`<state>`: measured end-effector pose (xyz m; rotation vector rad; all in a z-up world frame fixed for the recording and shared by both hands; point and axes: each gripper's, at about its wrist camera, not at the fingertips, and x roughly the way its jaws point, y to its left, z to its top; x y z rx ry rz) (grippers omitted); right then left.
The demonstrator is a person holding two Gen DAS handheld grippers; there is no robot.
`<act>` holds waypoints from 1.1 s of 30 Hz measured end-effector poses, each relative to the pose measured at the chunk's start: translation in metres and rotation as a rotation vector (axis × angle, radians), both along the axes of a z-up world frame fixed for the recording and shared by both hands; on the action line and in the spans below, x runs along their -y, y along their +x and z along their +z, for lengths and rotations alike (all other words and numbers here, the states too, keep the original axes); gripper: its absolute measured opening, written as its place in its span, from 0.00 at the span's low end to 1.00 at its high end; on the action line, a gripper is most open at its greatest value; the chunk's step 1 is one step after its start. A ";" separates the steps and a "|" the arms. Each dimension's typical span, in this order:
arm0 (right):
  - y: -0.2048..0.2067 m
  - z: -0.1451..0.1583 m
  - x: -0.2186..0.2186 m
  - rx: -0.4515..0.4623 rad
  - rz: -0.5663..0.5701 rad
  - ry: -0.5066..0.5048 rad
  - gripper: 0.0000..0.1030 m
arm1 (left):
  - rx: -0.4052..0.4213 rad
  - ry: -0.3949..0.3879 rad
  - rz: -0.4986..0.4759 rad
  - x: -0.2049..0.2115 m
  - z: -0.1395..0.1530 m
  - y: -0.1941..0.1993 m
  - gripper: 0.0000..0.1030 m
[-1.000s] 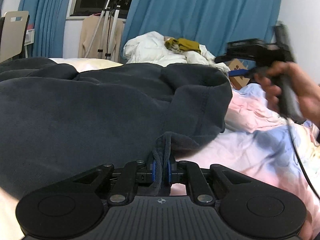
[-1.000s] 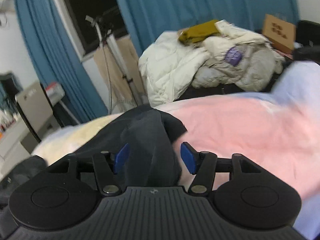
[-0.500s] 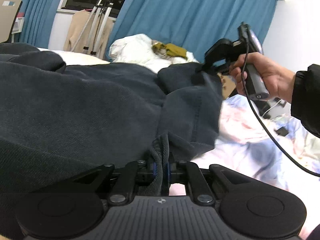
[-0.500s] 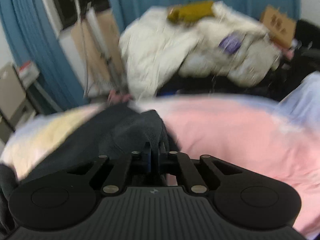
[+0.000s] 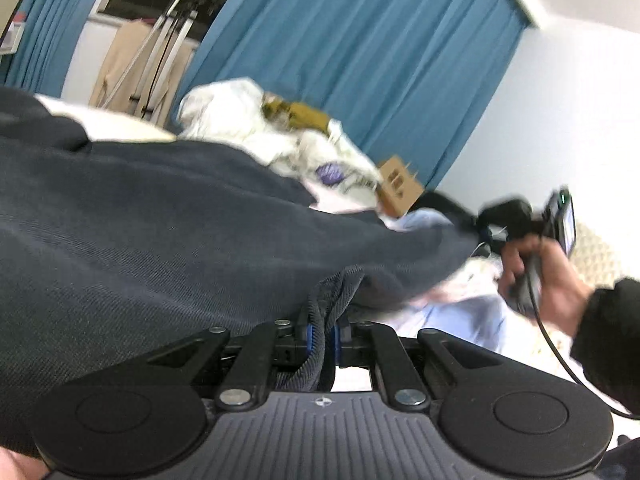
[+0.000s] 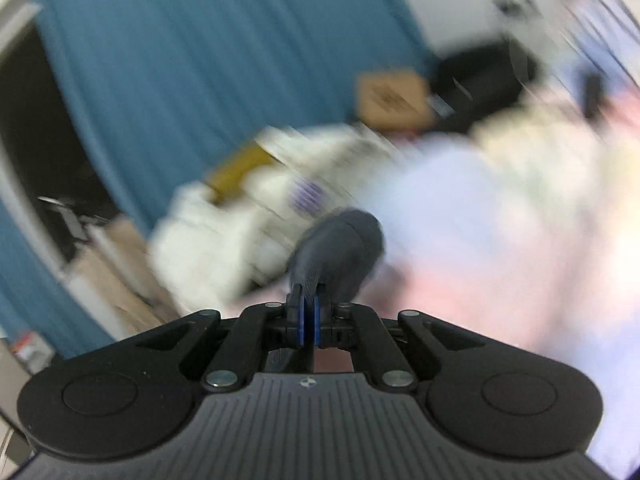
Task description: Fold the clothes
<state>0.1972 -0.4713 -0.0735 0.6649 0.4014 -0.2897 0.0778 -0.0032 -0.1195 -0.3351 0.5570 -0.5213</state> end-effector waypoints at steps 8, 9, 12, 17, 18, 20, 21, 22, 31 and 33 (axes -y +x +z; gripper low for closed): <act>-0.022 -0.046 -0.011 -0.182 -0.014 0.029 0.31 | -0.052 0.018 0.006 -0.009 -0.013 0.016 0.14; -0.027 -0.042 -0.017 -0.178 0.004 0.047 0.40 | -0.052 0.025 0.003 -0.008 -0.012 0.015 0.15; -0.041 -0.032 -0.031 -0.181 0.037 0.048 0.41 | -0.059 0.036 -0.007 -0.005 -0.007 0.002 0.22; -0.067 -0.021 -0.061 -0.187 0.076 0.047 0.42 | -0.064 0.039 -0.006 -0.005 0.001 -0.016 0.46; -0.074 -0.019 -0.069 -0.182 0.086 0.044 0.42 | -0.067 0.033 -0.001 -0.007 0.002 -0.019 0.48; -0.084 -0.015 -0.081 -0.177 0.121 0.032 0.42 | -0.085 0.013 0.023 -0.012 0.005 -0.020 0.53; -0.087 -0.013 -0.087 -0.176 0.136 0.019 0.42 | -0.097 -0.002 0.037 -0.016 0.006 -0.021 0.54; -0.090 -0.011 -0.093 -0.175 0.151 0.007 0.42 | -0.110 -0.020 0.053 -0.020 0.008 -0.023 0.56; -0.094 -0.010 -0.124 -0.179 0.247 -0.058 0.42 | -0.206 -0.204 0.261 -0.077 0.031 -0.055 0.79; -0.092 -0.011 -0.125 -0.176 0.251 -0.054 0.42 | -0.258 -0.236 0.353 -0.095 0.030 -0.062 0.80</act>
